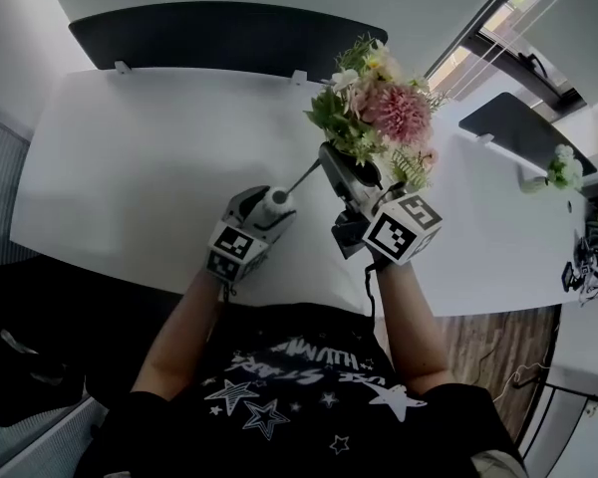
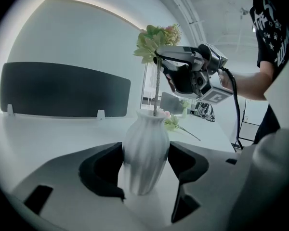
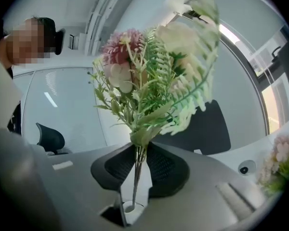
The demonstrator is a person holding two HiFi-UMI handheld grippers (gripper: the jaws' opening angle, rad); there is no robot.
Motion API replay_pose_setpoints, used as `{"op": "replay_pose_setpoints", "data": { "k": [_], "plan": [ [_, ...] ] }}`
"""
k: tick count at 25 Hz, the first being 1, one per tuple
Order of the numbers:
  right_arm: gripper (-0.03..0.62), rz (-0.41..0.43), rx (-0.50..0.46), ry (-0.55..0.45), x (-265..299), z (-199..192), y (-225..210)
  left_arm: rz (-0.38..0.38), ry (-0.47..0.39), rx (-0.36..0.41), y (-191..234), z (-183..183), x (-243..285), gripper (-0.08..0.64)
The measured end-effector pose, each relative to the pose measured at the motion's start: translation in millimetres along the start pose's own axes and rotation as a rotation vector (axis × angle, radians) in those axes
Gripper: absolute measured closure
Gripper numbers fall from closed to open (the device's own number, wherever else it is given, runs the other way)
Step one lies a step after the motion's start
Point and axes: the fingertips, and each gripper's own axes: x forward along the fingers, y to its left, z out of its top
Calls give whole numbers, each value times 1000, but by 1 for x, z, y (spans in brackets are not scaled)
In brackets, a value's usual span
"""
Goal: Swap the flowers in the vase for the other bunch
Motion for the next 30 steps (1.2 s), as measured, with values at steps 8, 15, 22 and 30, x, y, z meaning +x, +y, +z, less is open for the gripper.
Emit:
{"op": "replay_pose_setpoints", "data": {
  "k": [8,15,22,30],
  "plan": [
    [522,-48,25,-40,-40,35,-13,-2,18,6,-14,12,3,258],
    [523,-221,74,158,-61,-29,-54,-18,19,12,-10,14,5,258],
    [523,-343,157,338,-81,-96,-79,-34,13,18,-13,12,2,258],
    [523,-394,224,491,-84,-143,-98,-29,29,3,-14,13,4,258]
  ]
}}
